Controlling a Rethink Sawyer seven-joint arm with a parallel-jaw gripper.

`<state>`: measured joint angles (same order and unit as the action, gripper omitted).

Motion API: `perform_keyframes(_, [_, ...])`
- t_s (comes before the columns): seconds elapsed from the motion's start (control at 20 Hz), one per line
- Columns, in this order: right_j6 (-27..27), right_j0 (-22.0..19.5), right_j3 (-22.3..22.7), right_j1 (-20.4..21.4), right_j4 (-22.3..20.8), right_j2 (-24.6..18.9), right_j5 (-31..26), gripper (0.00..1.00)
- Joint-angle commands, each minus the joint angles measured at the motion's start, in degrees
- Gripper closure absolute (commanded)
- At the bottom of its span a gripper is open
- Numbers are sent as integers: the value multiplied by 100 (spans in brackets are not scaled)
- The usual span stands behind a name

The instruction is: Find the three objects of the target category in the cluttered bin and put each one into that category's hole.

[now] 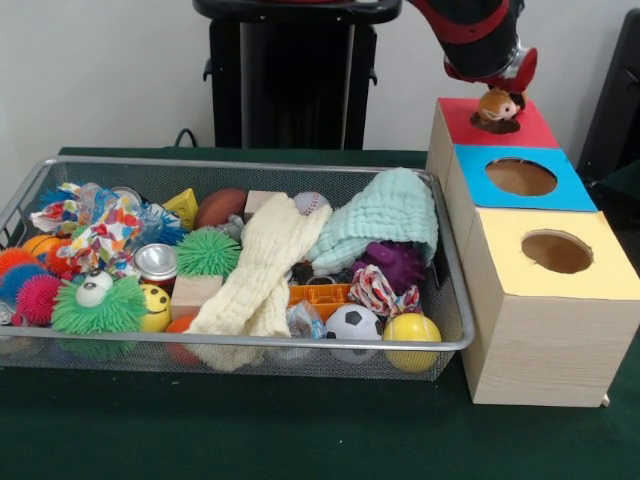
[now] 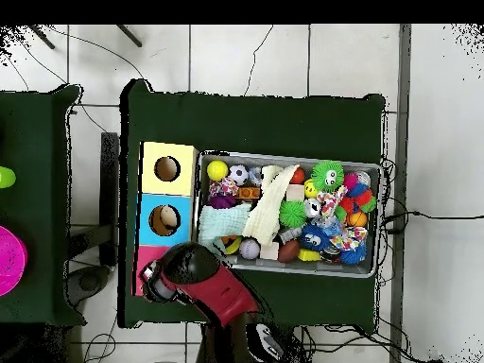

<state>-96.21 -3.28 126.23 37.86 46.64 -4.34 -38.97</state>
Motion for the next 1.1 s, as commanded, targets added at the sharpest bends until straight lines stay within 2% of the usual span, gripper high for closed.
perform_keyframes(0.05, [-941,127,-491,-1108,-152,-178,2107,100])
perform_keyframes(0.35, [-967,431,-1082,-1161,-951,685,2372,100])
perform_keyframes(0.8, [-1056,125,-1228,-1317,-1435,555,2964,100])
perform_keyframes(1.1, [-1167,122,-1323,-1361,-1623,590,3036,100])
